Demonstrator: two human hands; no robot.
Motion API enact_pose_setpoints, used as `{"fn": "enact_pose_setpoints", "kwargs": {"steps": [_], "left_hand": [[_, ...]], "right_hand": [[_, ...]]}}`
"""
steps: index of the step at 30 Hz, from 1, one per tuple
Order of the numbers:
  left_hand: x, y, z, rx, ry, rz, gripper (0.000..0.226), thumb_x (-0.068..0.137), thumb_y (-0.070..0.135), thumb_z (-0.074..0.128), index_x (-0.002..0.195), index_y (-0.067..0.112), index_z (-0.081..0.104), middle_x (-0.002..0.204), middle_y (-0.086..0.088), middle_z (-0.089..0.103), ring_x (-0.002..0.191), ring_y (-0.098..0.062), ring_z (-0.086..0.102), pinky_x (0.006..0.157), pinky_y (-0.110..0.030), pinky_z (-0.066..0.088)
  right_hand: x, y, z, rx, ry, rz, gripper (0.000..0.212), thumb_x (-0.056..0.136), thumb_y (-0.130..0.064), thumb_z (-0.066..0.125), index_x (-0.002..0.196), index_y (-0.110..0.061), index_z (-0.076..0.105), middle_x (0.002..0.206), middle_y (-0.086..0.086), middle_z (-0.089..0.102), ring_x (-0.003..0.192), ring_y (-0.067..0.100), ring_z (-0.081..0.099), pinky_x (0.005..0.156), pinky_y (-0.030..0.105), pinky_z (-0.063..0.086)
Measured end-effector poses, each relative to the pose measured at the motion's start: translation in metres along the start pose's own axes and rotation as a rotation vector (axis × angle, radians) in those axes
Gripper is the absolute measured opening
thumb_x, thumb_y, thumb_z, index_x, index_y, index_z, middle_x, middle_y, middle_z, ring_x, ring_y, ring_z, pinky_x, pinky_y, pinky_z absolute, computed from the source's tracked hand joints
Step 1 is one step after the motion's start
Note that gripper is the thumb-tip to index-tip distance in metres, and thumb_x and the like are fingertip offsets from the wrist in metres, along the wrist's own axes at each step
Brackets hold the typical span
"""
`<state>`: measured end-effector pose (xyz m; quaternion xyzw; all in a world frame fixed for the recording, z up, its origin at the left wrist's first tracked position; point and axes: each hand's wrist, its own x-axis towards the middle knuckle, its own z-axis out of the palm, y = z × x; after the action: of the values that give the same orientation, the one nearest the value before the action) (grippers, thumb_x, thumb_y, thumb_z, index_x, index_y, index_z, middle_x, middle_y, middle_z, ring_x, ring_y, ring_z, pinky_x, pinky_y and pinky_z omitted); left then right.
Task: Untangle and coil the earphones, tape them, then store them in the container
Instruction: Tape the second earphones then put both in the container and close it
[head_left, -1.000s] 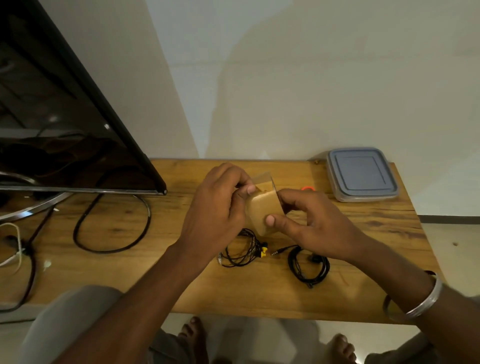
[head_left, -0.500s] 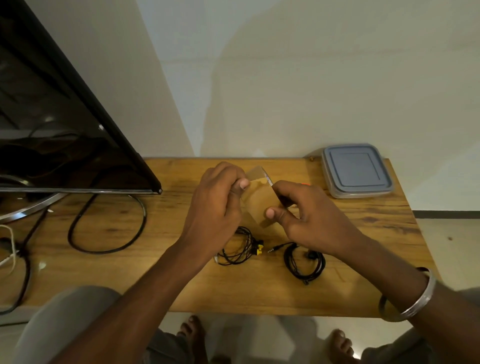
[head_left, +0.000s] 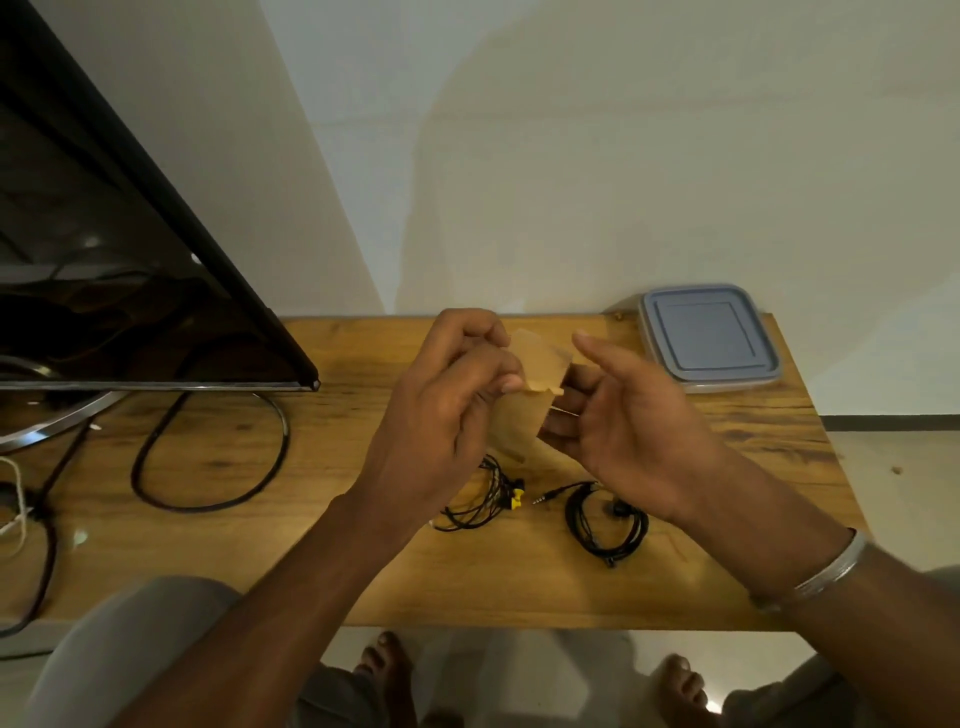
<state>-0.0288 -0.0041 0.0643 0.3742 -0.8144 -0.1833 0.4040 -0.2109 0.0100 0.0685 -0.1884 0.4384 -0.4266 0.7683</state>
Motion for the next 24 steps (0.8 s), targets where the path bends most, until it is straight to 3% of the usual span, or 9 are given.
{"fn": "enact_pose_setpoints", "kwargs": {"steps": [3, 5, 9, 13, 15, 18, 20, 22, 24], "left_hand": [[-0.002, 0.001, -0.002, 0.051, -0.075, 0.067, 0.014, 0.097, 0.001, 0.058, 0.094, 0.002, 0.071, 0.121, -0.015, 0.054, 0.101, -0.021, 0.063, 0.078, -0.035, 0.052], [-0.001, 0.001, -0.003, 0.074, -0.045, 0.083, 0.011, 0.094, 0.002, 0.063, 0.096, 0.005, 0.074, 0.124, -0.016, 0.056, 0.101, -0.019, 0.065, 0.078, -0.035, 0.054], [-0.001, 0.003, -0.001, -0.030, 0.100, 0.031, 0.013, 0.094, 0.006, 0.065, 0.102, 0.006, 0.075, 0.120, -0.013, 0.062, 0.105, -0.012, 0.065, 0.083, -0.030, 0.053], [0.000, 0.015, 0.004, -0.075, 0.217, -0.073, 0.016, 0.094, 0.005, 0.064, 0.106, 0.003, 0.074, 0.121, -0.012, 0.066, 0.115, -0.010, 0.062, 0.089, -0.023, 0.050], [0.000, 0.020, 0.007, -0.173, 0.286, -0.172, 0.022, 0.096, 0.009, 0.062, 0.116, 0.001, 0.069, 0.119, -0.007, 0.069, 0.111, -0.010, 0.066, 0.091, -0.024, 0.052], [0.002, 0.018, 0.001, -0.436, 0.471, -0.497, 0.028, 0.102, 0.027, 0.053, 0.118, 0.006, 0.064, 0.096, 0.009, 0.073, 0.091, -0.023, 0.073, 0.081, -0.043, 0.061], [0.001, 0.013, -0.002, -0.516, 0.358, -0.754, 0.034, 0.101, 0.037, 0.052, 0.106, 0.008, 0.068, 0.095, 0.000, 0.075, 0.084, -0.028, 0.074, 0.079, -0.049, 0.061], [-0.001, 0.015, 0.004, -0.724, 0.080, -1.011, 0.047, 0.095, 0.048, 0.053, 0.107, 0.005, 0.068, 0.102, -0.012, 0.076, 0.087, -0.031, 0.075, 0.079, -0.046, 0.062], [-0.002, 0.023, 0.013, -0.940, -0.085, -1.104, 0.051, 0.089, 0.047, 0.060, 0.112, 0.001, 0.067, 0.107, -0.018, 0.074, 0.095, -0.034, 0.074, 0.081, -0.042, 0.061]], "right_hand": [[-0.003, 0.009, 0.006, -0.033, 0.103, -0.098, 0.014, 0.093, -0.022, 0.064, 0.100, -0.012, 0.072, 0.096, 0.007, 0.070, 0.093, 0.029, 0.063, 0.096, 0.046, 0.048], [-0.004, 0.011, 0.007, -0.032, 0.107, -0.148, 0.010, 0.089, -0.017, 0.068, 0.096, -0.011, 0.072, 0.095, 0.005, 0.072, 0.092, 0.026, 0.064, 0.093, 0.044, 0.048], [-0.004, 0.009, 0.011, -0.029, 0.087, -0.264, 0.045, 0.081, -0.014, 0.071, 0.124, -0.004, 0.065, 0.112, 0.008, 0.075, 0.097, 0.019, 0.069, 0.091, 0.034, 0.053], [-0.006, 0.010, 0.015, -0.001, 0.104, -0.392, 0.053, 0.076, -0.014, 0.073, 0.128, -0.005, 0.062, 0.115, 0.006, 0.075, 0.106, 0.017, 0.070, 0.096, 0.031, 0.054], [-0.006, 0.010, 0.015, 0.008, 0.134, -0.431, 0.051, 0.076, -0.012, 0.074, 0.126, -0.008, 0.063, 0.115, 0.005, 0.075, 0.111, 0.018, 0.069, 0.098, 0.031, 0.054], [-0.004, 0.011, 0.009, 0.061, 0.218, -0.455, 0.043, 0.080, -0.004, 0.073, 0.122, -0.013, 0.064, 0.114, 0.003, 0.076, 0.112, 0.017, 0.069, 0.096, 0.031, 0.054], [-0.002, 0.011, 0.005, 0.070, 0.256, -0.465, 0.039, 0.084, -0.001, 0.071, 0.120, -0.015, 0.064, 0.112, 0.001, 0.076, 0.109, 0.014, 0.070, 0.092, 0.029, 0.054], [-0.002, 0.015, 0.006, 0.032, 0.270, -0.492, 0.035, 0.087, -0.001, 0.070, 0.119, -0.014, 0.064, 0.109, 0.002, 0.077, 0.104, 0.012, 0.072, 0.086, 0.025, 0.056], [-0.003, 0.021, 0.011, -0.032, 0.276, -0.528, 0.031, 0.089, -0.001, 0.069, 0.119, -0.009, 0.063, 0.108, 0.006, 0.077, 0.099, 0.012, 0.072, 0.080, 0.021, 0.056]]}}
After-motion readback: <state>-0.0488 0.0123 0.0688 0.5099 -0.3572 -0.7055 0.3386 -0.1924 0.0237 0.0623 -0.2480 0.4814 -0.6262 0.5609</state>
